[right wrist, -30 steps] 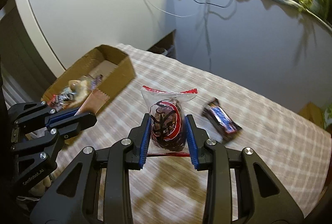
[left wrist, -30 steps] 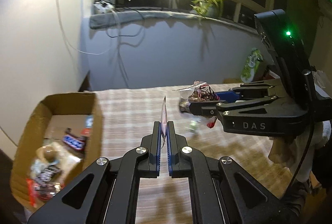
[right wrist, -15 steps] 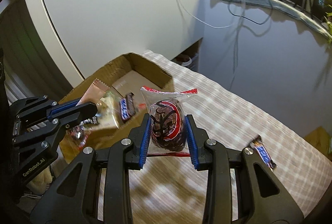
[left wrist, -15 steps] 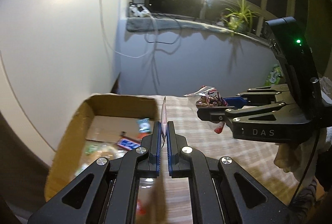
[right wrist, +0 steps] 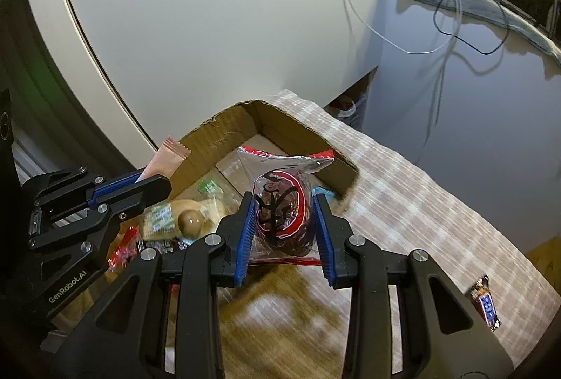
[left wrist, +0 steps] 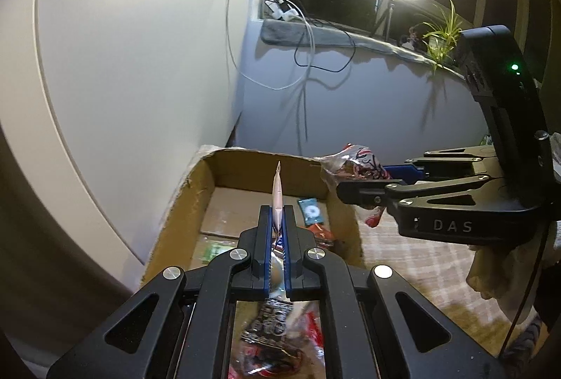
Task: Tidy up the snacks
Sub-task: 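Lower the pink wrapper and chocolate bag into the box and open both tools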
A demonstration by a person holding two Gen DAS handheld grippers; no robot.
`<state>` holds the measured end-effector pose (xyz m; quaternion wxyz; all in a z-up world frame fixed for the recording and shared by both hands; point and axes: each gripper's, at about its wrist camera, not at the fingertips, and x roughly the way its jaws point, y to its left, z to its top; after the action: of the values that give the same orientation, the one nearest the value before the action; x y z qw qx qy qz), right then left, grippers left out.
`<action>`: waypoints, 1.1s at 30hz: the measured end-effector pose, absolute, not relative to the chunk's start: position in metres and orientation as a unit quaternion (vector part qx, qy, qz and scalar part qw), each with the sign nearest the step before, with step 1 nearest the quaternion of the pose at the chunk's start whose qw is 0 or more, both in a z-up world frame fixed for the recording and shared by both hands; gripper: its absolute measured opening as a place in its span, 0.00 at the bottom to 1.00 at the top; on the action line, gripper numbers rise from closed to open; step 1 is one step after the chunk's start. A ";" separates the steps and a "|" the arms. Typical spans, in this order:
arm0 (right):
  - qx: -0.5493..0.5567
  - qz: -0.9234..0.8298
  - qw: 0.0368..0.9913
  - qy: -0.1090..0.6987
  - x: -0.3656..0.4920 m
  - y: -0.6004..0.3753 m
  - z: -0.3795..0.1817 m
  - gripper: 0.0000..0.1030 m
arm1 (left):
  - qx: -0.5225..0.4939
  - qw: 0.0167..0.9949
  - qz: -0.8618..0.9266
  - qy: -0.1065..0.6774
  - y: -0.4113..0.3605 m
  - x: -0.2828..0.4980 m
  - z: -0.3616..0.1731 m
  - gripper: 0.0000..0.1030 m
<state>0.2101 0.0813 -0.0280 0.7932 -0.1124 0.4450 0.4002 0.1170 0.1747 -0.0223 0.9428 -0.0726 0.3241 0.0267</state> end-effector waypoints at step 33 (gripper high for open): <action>-0.127 0.384 0.801 0.441 0.217 0.095 -0.036 0.86 | -0.070 0.943 0.056 0.321 0.186 0.115 -0.024 0.67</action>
<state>0.2174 0.0949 -0.0355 0.8014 -0.1268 0.4409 0.3838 0.1152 0.1865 -0.0244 0.9427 -0.0697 0.3215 0.0562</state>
